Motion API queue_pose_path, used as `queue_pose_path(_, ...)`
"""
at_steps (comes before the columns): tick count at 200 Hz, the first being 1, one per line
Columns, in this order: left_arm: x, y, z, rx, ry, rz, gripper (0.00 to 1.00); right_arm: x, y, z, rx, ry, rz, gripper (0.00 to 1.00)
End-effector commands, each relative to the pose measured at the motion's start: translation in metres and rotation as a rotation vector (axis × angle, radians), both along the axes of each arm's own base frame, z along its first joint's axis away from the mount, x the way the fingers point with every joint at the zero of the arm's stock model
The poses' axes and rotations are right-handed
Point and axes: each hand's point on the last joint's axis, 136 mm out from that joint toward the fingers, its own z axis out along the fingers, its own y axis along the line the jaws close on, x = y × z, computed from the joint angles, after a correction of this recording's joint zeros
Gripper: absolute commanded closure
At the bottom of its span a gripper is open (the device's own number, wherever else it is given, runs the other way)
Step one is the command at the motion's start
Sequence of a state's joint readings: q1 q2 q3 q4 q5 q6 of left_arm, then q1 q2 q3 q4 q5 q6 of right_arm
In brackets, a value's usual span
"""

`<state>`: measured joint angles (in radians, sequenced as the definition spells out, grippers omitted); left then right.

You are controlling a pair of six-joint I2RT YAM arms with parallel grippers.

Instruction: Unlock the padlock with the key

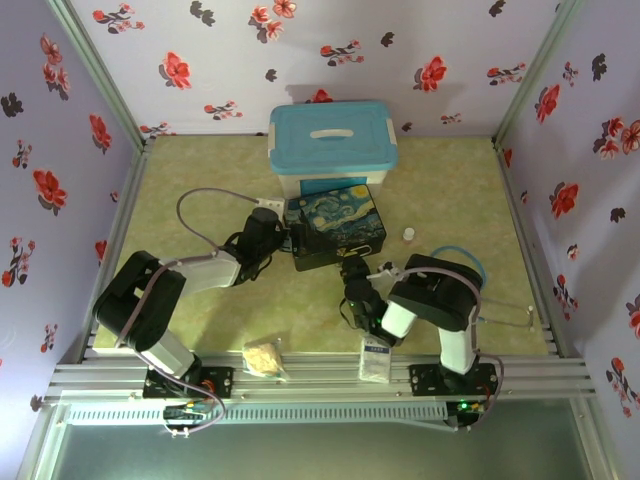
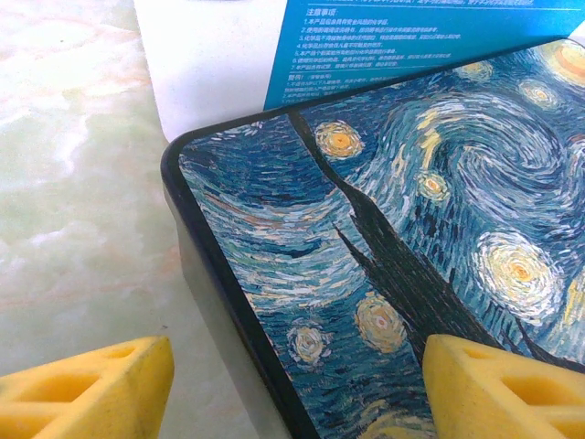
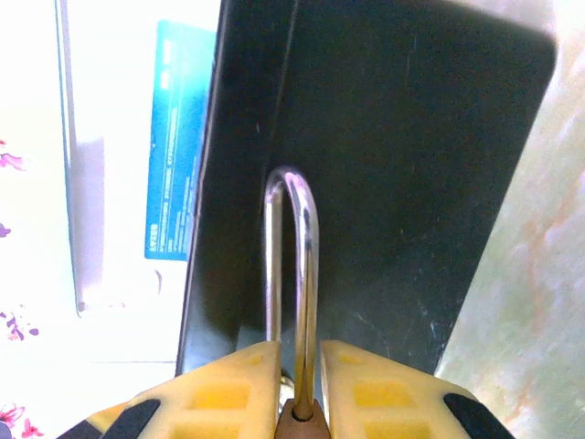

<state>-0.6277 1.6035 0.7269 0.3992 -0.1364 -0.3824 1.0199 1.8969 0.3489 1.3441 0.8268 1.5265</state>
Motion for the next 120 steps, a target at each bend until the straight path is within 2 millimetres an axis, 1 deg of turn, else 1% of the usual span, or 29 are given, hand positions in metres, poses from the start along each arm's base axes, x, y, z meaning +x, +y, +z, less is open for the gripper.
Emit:
queue_pose_path(1,-0.016,0.031,-0.047,0.142,0.138,0.036,0.28,-0.007,-0.011,-0.009,-0.074,0.039,0.020,1.00)
queue_pose_path(9,-0.014,0.031,-0.044,0.139,0.137,0.039,0.27,-0.012,-0.013,-0.015,-0.102,0.067,0.043,1.00)
queue_pose_path(23,-0.012,0.029,-0.040,0.136,0.134,0.038,0.26,-0.021,-0.020,-0.032,-0.137,0.160,0.067,1.00)
queue_pose_path(33,-0.010,0.028,-0.039,0.128,0.132,0.041,0.26,-0.027,-0.024,-0.037,-0.175,0.197,0.092,1.00)
queue_pose_path(54,-0.008,0.024,-0.038,0.096,0.133,0.047,0.26,-0.038,-0.036,-0.037,-0.225,0.237,0.114,1.00)
queue_pose_path(70,-0.008,0.023,-0.037,0.080,0.132,0.047,0.26,-0.048,-0.051,-0.045,-0.273,0.325,0.097,1.00)
queue_pose_path(82,-0.007,0.022,-0.036,0.069,0.126,0.049,0.26,-0.052,-0.056,-0.044,-0.312,0.343,0.107,1.00)
queue_pose_path(98,-0.006,0.021,-0.032,0.056,0.114,0.051,0.26,-0.055,-0.063,-0.043,-0.334,0.360,0.130,1.00)
queue_pose_path(107,-0.005,0.020,-0.029,0.051,0.108,0.050,0.24,-0.054,-0.061,-0.042,-0.359,0.383,0.168,1.00)
queue_pose_path(120,-0.003,0.019,-0.023,0.048,0.097,0.049,0.23,-0.055,-0.062,-0.048,-0.392,0.446,0.229,1.00)
